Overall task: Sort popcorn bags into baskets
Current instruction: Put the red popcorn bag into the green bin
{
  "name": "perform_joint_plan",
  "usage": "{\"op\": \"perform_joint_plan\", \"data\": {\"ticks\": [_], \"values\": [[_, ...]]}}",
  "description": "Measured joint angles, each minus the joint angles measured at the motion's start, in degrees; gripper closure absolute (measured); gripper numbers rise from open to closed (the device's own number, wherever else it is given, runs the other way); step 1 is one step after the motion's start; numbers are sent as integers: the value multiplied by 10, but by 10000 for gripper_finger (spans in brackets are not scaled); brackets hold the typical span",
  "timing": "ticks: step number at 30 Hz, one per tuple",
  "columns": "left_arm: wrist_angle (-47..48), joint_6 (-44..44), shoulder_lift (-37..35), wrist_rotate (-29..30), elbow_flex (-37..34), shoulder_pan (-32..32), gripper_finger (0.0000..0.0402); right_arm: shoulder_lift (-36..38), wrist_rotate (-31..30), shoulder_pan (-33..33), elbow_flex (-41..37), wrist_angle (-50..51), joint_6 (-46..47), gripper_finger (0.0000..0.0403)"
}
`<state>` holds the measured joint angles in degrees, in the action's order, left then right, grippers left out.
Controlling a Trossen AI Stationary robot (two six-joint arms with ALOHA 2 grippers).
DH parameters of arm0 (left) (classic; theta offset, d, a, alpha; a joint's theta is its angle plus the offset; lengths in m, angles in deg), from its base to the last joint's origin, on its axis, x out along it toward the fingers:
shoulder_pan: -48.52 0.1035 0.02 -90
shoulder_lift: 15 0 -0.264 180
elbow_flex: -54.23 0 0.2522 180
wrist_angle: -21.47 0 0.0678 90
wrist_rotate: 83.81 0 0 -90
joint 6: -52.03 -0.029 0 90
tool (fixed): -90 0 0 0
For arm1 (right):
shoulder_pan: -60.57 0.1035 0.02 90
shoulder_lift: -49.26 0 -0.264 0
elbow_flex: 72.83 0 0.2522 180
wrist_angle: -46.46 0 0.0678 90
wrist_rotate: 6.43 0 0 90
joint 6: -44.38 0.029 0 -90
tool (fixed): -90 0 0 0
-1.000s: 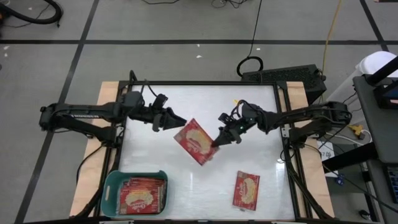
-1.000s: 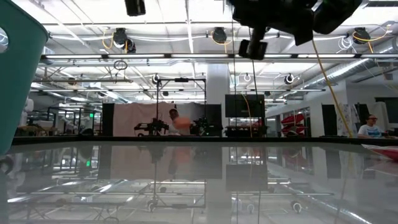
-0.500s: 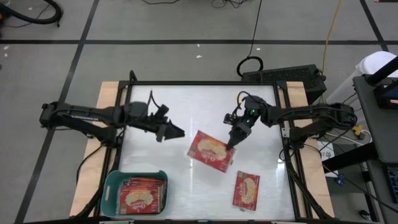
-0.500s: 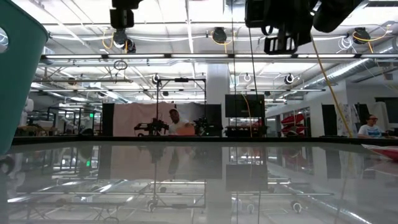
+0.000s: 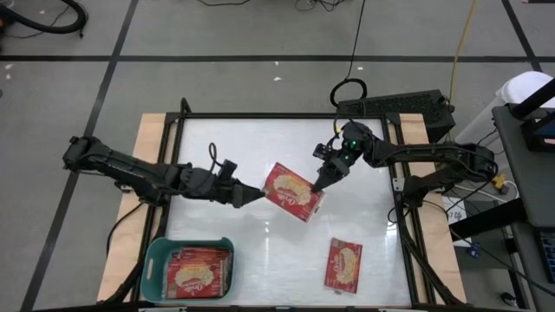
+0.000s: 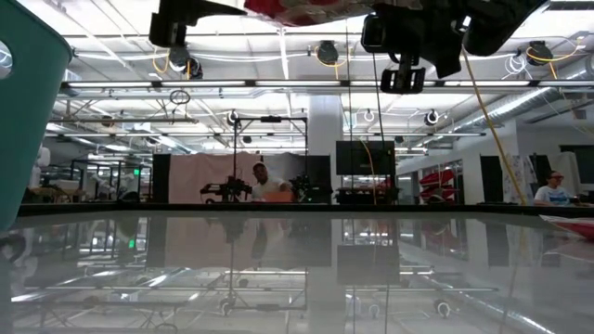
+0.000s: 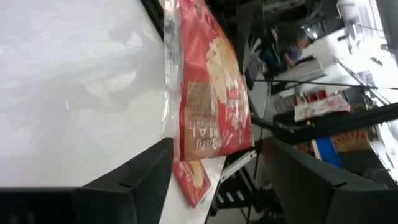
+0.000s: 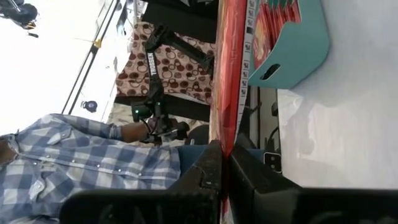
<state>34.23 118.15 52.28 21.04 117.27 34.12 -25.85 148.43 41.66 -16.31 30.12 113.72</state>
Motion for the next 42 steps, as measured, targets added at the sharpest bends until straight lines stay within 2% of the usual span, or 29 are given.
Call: {"op": "perform_joint_plan", "data": {"ticks": [7, 13, 16, 21, 32, 36, 42], "values": [[87, 40, -10, 15, 0, -33, 148, 0, 11, -10, 0, 0, -9, 403], [-17, 23, 3, 92, 1, -38, 172, 0, -25, -2, 0, 0, -37, 403], [-59, 13, 27, 102, 1, -32, 185, 0, -39, 0, 0, -13, -51, 403], [-134, -2, 67, 103, 0, -23, 200, 0, -66, 6, 0, -19, -70, 403], [-145, -26, 80, 107, 0, -8, 213, 0, -62, 28, 0, -17, -73, 403], [-148, -24, 80, 92, 0, -9, 218, 0, -61, 34, 0, -14, -75, 403], [-147, -19, 80, 48, 0, -8, 255, 0, -61, 40, 0, -13, -77, 403]]}}
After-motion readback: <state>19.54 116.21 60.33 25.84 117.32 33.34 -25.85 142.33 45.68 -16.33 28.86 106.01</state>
